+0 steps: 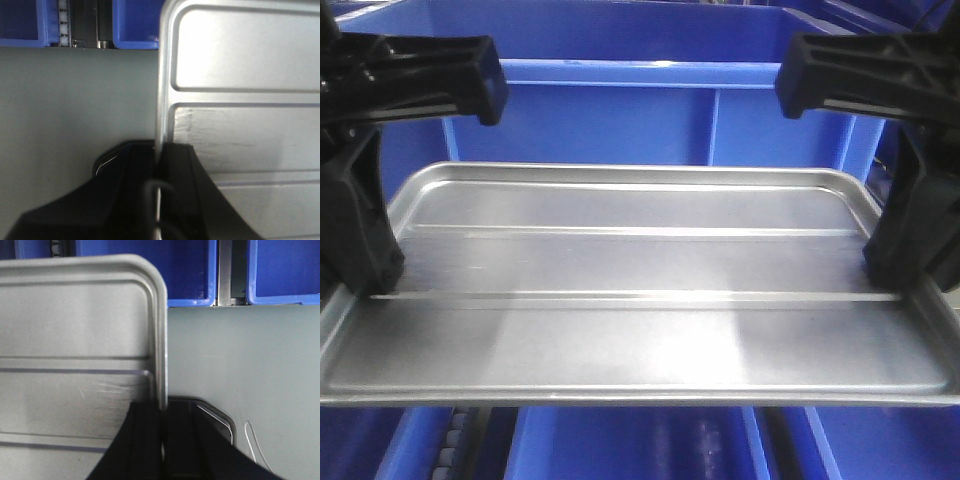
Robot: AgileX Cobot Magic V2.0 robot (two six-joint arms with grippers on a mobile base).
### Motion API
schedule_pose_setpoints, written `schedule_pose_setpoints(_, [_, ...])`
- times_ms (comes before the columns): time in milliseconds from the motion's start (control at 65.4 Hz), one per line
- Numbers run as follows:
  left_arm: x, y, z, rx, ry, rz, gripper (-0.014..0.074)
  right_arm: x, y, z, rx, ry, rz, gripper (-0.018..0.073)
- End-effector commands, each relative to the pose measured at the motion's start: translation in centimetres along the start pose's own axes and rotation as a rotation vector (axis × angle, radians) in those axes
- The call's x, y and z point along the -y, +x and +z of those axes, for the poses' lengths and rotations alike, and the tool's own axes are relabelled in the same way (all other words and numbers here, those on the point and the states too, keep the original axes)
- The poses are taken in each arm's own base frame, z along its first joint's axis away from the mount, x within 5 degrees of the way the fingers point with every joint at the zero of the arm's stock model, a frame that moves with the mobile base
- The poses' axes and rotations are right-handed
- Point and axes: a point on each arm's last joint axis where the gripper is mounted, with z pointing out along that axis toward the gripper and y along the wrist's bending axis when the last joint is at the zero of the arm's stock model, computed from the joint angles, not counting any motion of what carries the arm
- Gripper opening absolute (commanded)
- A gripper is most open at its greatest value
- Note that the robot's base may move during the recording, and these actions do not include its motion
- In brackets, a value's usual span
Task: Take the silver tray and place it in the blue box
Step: 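Hold the tray level with both grippers while the base drives to the blue bin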
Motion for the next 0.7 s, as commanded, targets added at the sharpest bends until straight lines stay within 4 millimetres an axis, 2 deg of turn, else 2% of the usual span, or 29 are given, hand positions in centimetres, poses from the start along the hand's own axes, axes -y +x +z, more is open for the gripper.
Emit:
schedule_pose_setpoints(0, [0.38,-0.66,-1.27,0.054,0.063,-0.011,-0.0015,-0.5,-0.99,-1.02,0.073,-0.063,-0.007,0.005])
schedule_pose_setpoints(689, [0.39,-0.73,-1.28,0.062,0.064,-0.006,-0.0015,-0.67,-1.07,-1.04,0.082,-0.082,-0.006,0.005])
